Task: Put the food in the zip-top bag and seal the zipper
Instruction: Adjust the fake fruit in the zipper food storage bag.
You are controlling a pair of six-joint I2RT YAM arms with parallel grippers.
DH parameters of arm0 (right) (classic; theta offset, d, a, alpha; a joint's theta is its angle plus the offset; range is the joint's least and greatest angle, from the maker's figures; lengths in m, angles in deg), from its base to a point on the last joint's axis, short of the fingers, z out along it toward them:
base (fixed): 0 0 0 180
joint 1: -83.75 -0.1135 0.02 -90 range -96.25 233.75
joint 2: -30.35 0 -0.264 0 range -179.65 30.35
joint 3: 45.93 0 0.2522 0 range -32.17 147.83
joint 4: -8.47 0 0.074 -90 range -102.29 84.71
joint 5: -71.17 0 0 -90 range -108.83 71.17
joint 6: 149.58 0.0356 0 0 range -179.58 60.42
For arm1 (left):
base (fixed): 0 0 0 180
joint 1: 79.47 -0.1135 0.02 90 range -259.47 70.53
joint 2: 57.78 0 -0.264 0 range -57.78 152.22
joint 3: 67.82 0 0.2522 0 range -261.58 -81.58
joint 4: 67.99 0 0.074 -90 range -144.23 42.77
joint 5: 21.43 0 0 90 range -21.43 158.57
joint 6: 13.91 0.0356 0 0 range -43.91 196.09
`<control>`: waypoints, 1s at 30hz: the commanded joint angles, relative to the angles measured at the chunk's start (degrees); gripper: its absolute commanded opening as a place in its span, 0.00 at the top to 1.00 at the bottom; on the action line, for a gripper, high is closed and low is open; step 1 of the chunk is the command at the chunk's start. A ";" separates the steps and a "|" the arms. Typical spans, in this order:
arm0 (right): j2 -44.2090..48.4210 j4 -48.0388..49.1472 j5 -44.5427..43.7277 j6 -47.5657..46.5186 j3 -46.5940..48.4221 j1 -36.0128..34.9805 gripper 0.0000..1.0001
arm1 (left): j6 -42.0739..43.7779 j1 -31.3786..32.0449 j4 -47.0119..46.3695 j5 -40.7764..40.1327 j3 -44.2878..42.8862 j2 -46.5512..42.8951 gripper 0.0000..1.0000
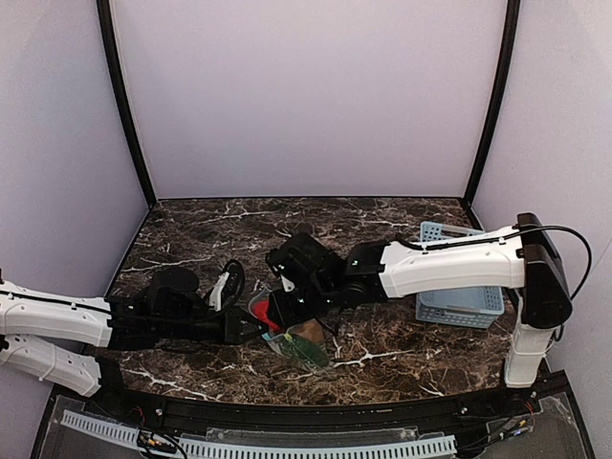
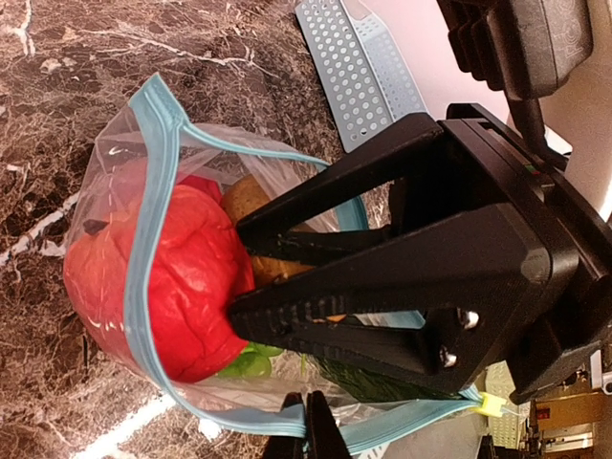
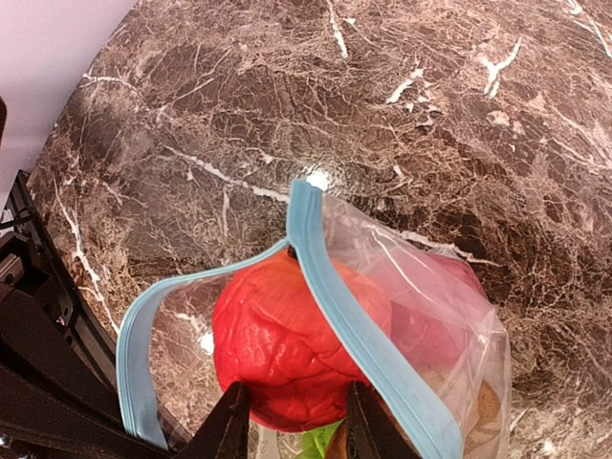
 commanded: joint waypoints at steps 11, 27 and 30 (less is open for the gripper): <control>9.64 -3.14 -0.45 -6.01 1.97 0.15 0.40 | -3.74 -0.57 3.28 -4.73 -1.92 -2.80 0.99; 36.88 5.05 1.43 -7.05 -18.62 0.20 0.18 | -6.78 -0.95 2.98 -9.52 -1.28 -7.53 0.99; 41.47 9.09 3.23 -6.26 -24.88 0.11 0.22 | -6.70 -1.04 2.91 -8.51 -1.42 -7.04 0.99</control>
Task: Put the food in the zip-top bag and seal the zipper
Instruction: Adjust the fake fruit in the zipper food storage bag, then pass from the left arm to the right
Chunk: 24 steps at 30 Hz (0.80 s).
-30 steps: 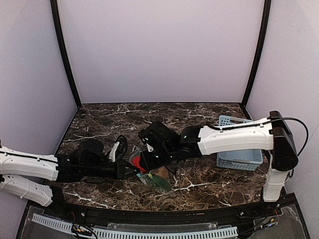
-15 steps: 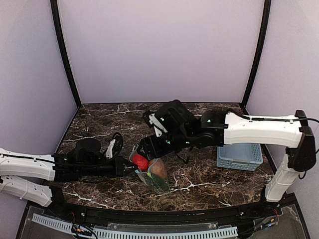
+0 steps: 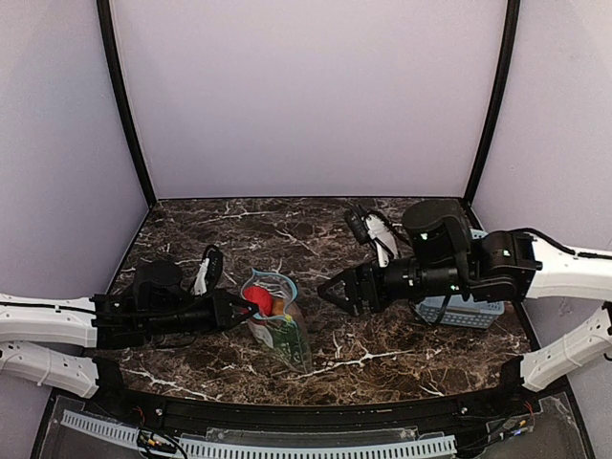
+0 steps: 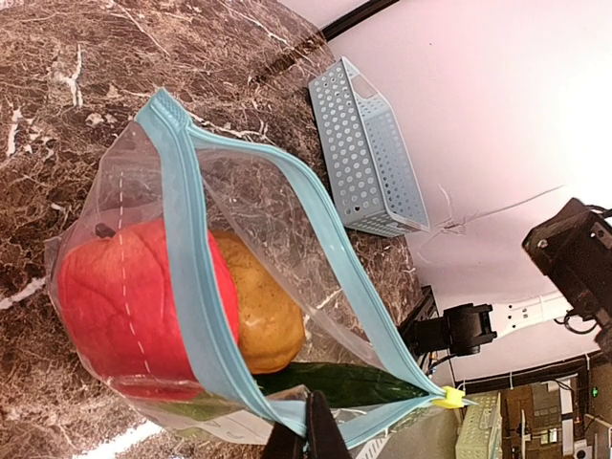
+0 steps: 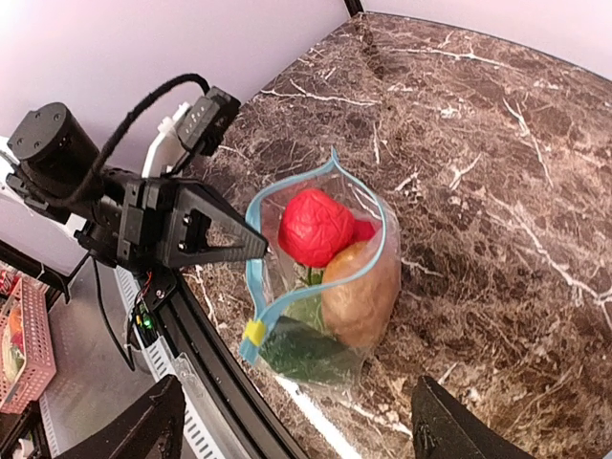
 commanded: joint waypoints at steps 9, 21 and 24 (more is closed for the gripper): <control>5.34 6.02 -0.81 0.40 -10.34 -4.66 0.35 | 0.64 -0.41 0.32 2.12 -1.78 1.67 0.99; -4.51 10.16 -3.74 -3.31 -7.01 -9.04 0.52 | 0.91 -0.40 0.54 2.68 -3.01 2.75 0.99; -6.33 10.32 -4.18 -5.15 -5.79 -9.09 0.54 | 0.84 -0.46 0.65 2.77 -3.01 2.75 0.99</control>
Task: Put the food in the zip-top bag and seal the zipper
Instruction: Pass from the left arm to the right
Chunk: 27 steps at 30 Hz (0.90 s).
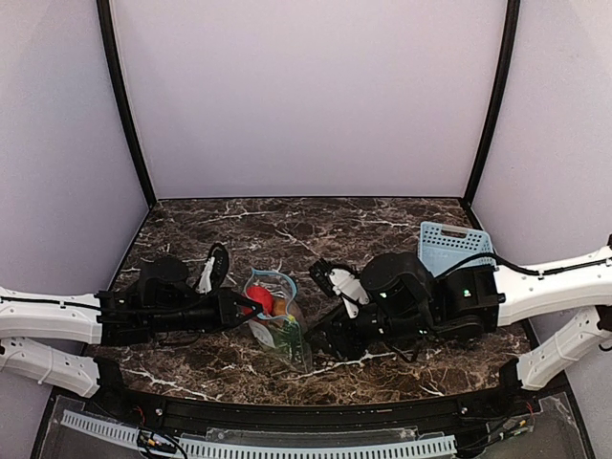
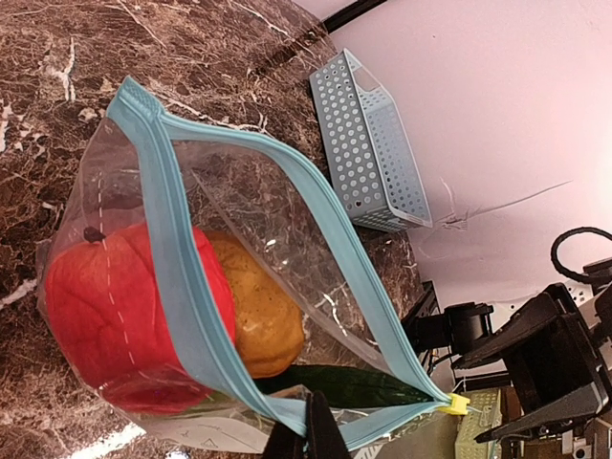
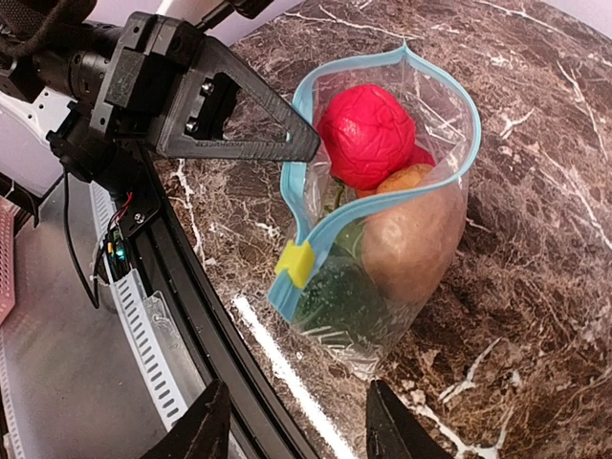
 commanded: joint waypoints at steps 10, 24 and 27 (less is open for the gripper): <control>-5.83 3.03 -1.23 -6.77 6.45 -0.55 0.67 | 0.83 -0.25 1.15 0.87 -1.76 -0.01 0.99; -8.39 3.36 -3.50 -7.40 7.68 -0.57 0.95 | 0.79 -0.21 1.65 0.99 -1.44 -0.33 0.99; -8.71 3.36 -3.98 -7.41 7.79 -0.63 1.00 | 0.79 -0.24 1.90 0.96 -1.37 -0.63 0.99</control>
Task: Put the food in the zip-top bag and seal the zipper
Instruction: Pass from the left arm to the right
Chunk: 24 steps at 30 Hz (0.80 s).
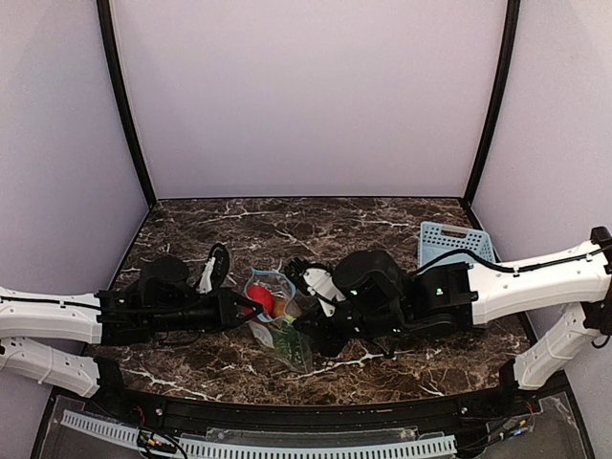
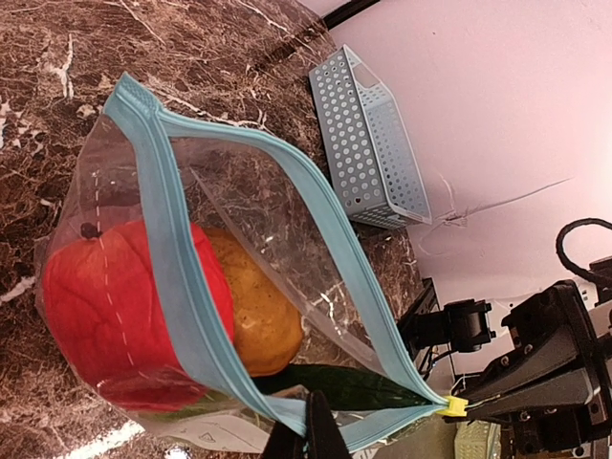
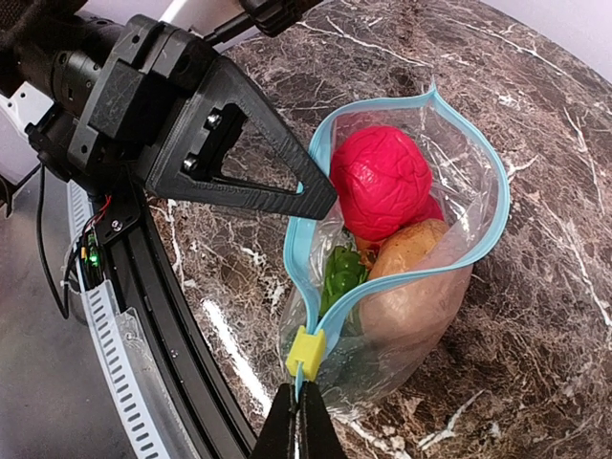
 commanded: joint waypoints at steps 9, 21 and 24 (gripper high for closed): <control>0.03 2.81 -1.83 -1.67 1.52 -0.55 1.00 | 2.34 -0.25 4.07 0.02 -1.39 -2.47 0.99; 1.54 10.06 9.13 -9.56 0.56 -0.50 1.00 | 12.97 -0.21 25.52 -0.60 -5.96 -15.77 0.50; 3.30 12.22 9.10 -8.73 -3.40 -0.35 1.00 | 17.42 -0.22 33.57 -3.18 -10.68 -18.53 0.32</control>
